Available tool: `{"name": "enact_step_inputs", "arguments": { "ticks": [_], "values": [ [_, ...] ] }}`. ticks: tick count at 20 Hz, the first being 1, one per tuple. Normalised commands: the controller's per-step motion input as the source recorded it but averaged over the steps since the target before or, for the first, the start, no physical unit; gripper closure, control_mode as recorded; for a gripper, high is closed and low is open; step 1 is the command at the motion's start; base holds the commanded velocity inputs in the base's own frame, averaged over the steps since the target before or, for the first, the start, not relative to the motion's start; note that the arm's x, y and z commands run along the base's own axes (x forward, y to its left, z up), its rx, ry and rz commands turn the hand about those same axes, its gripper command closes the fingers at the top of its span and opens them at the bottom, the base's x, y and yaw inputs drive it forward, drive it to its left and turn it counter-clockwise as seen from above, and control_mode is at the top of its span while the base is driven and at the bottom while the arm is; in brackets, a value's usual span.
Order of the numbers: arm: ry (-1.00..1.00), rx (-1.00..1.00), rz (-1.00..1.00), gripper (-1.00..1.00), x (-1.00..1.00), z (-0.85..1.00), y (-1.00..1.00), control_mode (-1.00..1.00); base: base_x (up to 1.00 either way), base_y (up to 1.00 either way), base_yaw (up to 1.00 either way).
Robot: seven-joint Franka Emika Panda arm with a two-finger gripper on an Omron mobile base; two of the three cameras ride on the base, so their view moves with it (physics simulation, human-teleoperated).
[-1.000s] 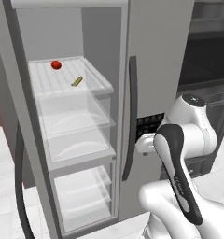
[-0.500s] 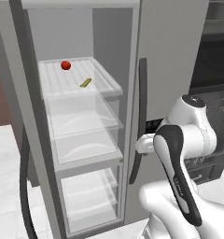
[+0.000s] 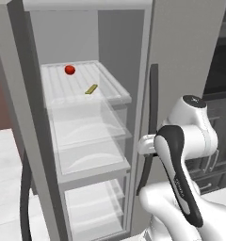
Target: Pick the egg and butter from the fridge and place them by the bowl for mixing.
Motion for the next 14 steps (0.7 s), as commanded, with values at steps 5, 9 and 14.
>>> {"name": "enact_step_inputs", "arguments": {
  "ticks": [5,9,14],
  "values": [
    [0.00,0.00,0.00,-1.00,0.00,0.00,0.00,1.00,0.04,0.22,0.11],
    [0.00,0.00,0.00,-1.00,0.00,0.00,0.00,1.00,0.00,0.28,0.08],
    [0.00,0.00,0.00,-1.00,0.00,0.00,0.00,1.00,0.01,0.34,0.00]
  ]
}}
